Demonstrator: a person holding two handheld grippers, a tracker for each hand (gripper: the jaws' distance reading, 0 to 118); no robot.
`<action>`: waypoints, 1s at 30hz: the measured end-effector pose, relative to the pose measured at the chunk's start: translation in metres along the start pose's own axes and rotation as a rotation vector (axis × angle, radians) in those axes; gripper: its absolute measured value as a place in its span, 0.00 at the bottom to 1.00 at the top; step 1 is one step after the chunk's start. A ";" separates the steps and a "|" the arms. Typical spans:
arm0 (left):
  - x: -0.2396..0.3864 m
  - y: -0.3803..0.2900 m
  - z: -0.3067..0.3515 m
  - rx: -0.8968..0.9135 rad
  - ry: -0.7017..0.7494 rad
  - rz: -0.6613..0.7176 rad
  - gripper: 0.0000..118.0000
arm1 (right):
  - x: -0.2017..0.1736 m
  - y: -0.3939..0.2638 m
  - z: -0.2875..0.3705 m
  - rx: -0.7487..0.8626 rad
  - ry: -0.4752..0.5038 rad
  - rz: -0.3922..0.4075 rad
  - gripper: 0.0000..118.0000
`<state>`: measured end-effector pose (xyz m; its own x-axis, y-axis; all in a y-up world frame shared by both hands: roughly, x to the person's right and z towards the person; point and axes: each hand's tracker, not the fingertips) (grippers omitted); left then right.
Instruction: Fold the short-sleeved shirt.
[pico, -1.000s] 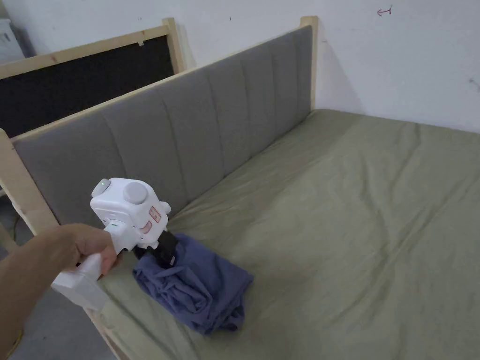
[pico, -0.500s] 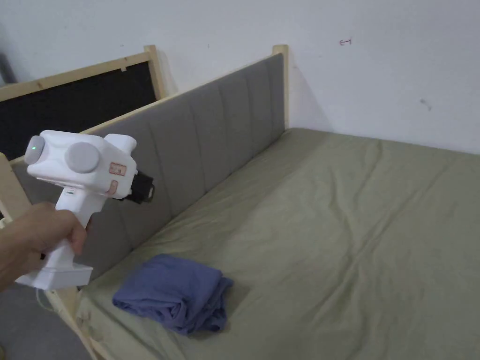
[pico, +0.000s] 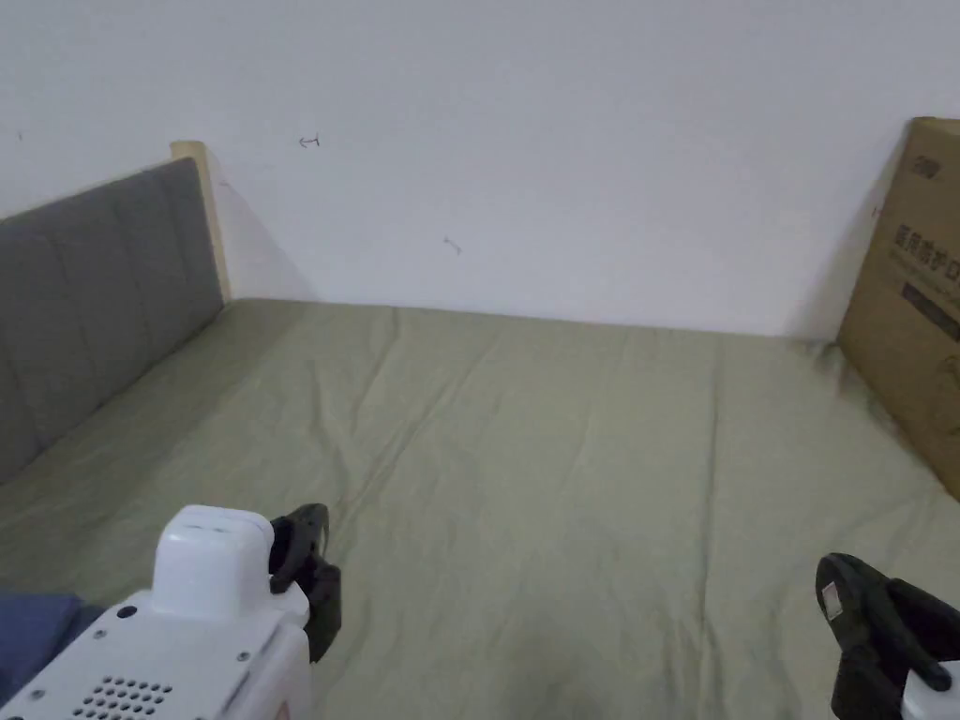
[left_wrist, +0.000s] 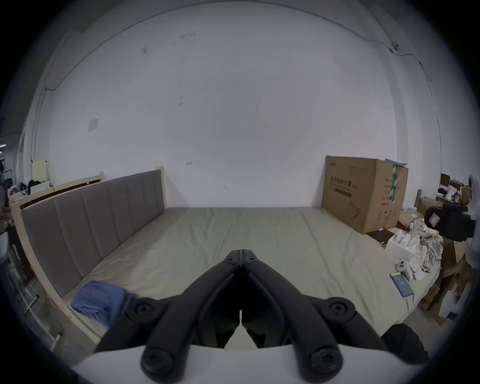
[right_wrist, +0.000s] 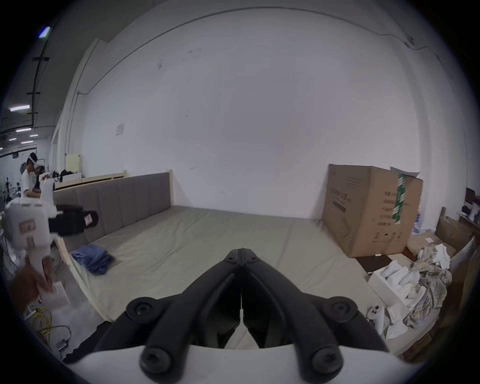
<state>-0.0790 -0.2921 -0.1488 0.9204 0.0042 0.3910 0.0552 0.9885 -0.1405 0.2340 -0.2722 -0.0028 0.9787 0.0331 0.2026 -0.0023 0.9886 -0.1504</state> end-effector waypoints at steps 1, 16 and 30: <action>0.009 -0.003 0.003 0.010 -0.001 -0.004 0.00 | 0.002 -0.004 0.001 -0.006 -0.010 0.000 0.00; 0.053 -0.009 0.023 0.043 0.001 -0.148 0.00 | 0.022 -0.035 0.017 -0.034 -0.085 -0.057 0.00; 0.049 -0.011 0.021 0.040 0.040 -0.158 0.00 | 0.010 -0.034 0.008 -0.037 -0.093 -0.044 0.00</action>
<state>-0.0426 -0.3000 -0.1092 0.9160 -0.1575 0.3689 0.1862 0.9816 -0.0433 0.2420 -0.3039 0.0124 0.9544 0.0050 0.2986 0.0494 0.9835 -0.1743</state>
